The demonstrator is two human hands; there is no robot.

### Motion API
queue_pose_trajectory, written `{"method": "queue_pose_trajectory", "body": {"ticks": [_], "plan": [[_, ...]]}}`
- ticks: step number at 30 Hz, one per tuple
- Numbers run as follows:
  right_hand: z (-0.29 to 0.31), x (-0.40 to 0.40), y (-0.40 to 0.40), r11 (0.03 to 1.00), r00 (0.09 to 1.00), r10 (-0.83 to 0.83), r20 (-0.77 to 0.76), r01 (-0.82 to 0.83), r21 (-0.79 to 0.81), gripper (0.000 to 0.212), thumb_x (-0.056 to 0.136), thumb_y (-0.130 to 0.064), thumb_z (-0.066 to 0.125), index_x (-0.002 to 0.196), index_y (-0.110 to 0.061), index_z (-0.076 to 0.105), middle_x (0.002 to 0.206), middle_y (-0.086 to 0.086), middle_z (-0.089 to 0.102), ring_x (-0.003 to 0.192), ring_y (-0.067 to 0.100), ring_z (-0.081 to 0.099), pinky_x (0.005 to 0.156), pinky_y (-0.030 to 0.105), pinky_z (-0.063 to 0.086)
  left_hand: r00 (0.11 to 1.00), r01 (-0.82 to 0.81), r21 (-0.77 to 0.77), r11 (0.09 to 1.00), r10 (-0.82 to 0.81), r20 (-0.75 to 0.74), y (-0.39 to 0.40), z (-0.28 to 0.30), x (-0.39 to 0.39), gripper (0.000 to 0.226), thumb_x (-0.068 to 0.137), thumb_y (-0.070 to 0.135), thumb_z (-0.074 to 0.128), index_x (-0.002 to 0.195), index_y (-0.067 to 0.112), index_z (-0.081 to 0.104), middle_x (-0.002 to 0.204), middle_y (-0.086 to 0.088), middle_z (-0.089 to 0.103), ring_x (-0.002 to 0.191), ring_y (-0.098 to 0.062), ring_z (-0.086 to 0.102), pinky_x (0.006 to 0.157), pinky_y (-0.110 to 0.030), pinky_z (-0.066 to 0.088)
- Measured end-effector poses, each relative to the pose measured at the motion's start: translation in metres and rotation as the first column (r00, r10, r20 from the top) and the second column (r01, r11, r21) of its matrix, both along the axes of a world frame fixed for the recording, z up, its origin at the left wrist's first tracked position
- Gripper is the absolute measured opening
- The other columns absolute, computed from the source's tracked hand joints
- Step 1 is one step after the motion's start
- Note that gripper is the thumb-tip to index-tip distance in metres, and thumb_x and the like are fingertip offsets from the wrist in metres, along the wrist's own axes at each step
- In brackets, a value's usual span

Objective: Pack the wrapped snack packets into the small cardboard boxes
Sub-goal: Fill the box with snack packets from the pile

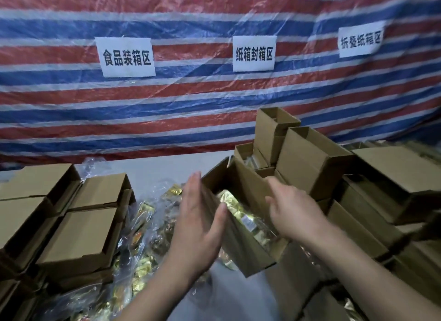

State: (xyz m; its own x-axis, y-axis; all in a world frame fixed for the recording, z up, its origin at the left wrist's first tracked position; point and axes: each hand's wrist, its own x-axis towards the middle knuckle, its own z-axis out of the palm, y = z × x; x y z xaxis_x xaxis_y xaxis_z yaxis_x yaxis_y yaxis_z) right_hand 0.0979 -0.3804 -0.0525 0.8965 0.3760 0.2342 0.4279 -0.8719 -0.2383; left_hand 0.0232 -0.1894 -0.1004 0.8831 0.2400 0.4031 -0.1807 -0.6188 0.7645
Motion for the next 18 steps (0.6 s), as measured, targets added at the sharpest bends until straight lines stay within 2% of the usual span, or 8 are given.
{"method": "queue_pose_trajectory", "body": {"ticks": [1, 3, 5, 7, 9, 12, 14, 18], "plan": [[0.012, 0.003, -0.014, 0.999, 0.999, -0.034, 0.023, 0.034, 0.011, 0.030, 0.100, -0.027, 0.051, 0.129, -0.031, 0.044, 0.091, -0.002, 0.067, 0.079, 0.016, 0.065, 0.059, 0.029, 0.048, 0.996, 0.011, 0.199, 0.980, -0.029, 0.089, -0.008, 0.008, 0.008, 0.069, 0.091, 0.064, 0.034, 0.150, 0.054, -0.001, 0.161, 0.026, 0.002, 0.149, -0.005, 0.008, 0.118, -0.034, 0.008], [0.029, 0.008, -0.043, 0.994, 0.992, -0.108, 0.059, 0.107, 0.024, 0.040, 0.099, -0.028, 0.054, 0.136, -0.035, 0.043, 0.097, -0.007, 0.067, 0.076, 0.005, 0.062, 0.059, 0.022, 0.048, 0.968, -0.045, 0.556, 0.830, -0.102, 0.230, -0.024, 0.021, 0.022, 0.071, 0.086, 0.043, 0.049, 0.152, 0.040, 0.024, 0.161, 0.005, 0.016, 0.148, -0.019, 0.016, 0.118, -0.039, 0.014], [0.043, 0.013, -0.073, 0.982, 0.981, -0.186, 0.054, 0.186, 0.016, 0.046, 0.098, -0.029, 0.055, 0.141, -0.038, 0.040, 0.102, -0.009, 0.066, 0.070, -0.001, 0.054, 0.056, 0.018, 0.044, 0.945, -0.106, 0.704, 0.703, -0.149, 0.291, -0.044, 0.034, 0.035, 0.065, 0.079, 0.040, 0.059, 0.142, 0.031, 0.045, 0.156, -0.004, 0.029, 0.140, -0.028, 0.028, 0.115, -0.043, 0.024], [0.052, 0.017, -0.100, 0.967, 0.967, -0.252, 0.027, 0.253, -0.024, 0.042, 0.099, -0.031, 0.053, 0.138, -0.039, 0.042, 0.105, -0.006, 0.067, 0.071, 0.003, 0.051, 0.059, 0.024, 0.044, 0.932, -0.120, 0.743, 0.658, -0.184, 0.313, -0.067, 0.047, 0.047, 0.056, 0.078, 0.041, 0.063, 0.132, 0.029, 0.057, 0.152, -0.006, 0.037, 0.134, -0.030, 0.034, 0.102, -0.043, 0.027], [0.057, 0.019, -0.122, 0.948, 0.951, -0.308, 0.011, 0.308, -0.083, 0.028, 0.098, -0.031, 0.051, 0.125, -0.038, 0.048, 0.091, -0.009, 0.063, 0.071, 0.007, 0.052, 0.060, 0.029, 0.044, 0.916, -0.057, 0.782, 0.620, -0.279, 0.289, -0.091, 0.058, 0.059, 0.050, 0.076, 0.040, 0.068, 0.124, 0.029, 0.061, 0.144, -0.003, 0.048, 0.125, -0.027, 0.043, 0.097, -0.041, 0.036], [0.058, 0.020, -0.148, 0.909, 0.915, -0.404, -0.016, 0.399, -0.118, 0.016, 0.098, -0.031, 0.050, 0.113, -0.035, 0.049, 0.079, -0.011, 0.052, 0.070, 0.007, 0.052, 0.057, 0.031, 0.042, 0.860, 0.183, 0.776, 0.604, -0.481, 0.171, -0.120, 0.070, 0.078, 0.042, 0.077, 0.028, 0.074, 0.118, 0.026, 0.063, 0.120, 0.002, 0.062, 0.107, -0.019, 0.056, 0.086, -0.034, 0.049], [0.059, 0.022, -0.161, 0.883, 0.891, -0.454, -0.031, 0.445, -0.147, 0.019, 0.099, -0.031, 0.048, 0.118, -0.032, 0.049, 0.084, -0.007, 0.052, 0.073, 0.015, 0.051, 0.065, 0.035, 0.045, 0.820, 0.352, 0.693, 0.629, -0.565, 0.096, -0.135, 0.075, 0.090, 0.030, 0.082, 0.021, 0.070, 0.111, 0.020, 0.065, 0.109, 0.001, 0.063, 0.099, -0.016, 0.058, 0.084, -0.030, 0.052], [0.059, 0.035, -0.179, 0.834, 0.839, -0.540, -0.064, 0.524, -0.171, 0.032, 0.096, -0.029, 0.053, 0.128, -0.029, 0.052, 0.109, 0.001, 0.062, 0.087, 0.022, 0.055, 0.072, 0.035, 0.048, 0.794, 0.464, 0.588, 0.662, -0.605, 0.054, -0.161, 0.072, 0.114, 0.022, 0.087, 0.022, 0.066, 0.108, 0.020, 0.064, 0.108, 0.003, 0.060, 0.098, -0.012, 0.056, 0.085, -0.027, 0.052]]}}
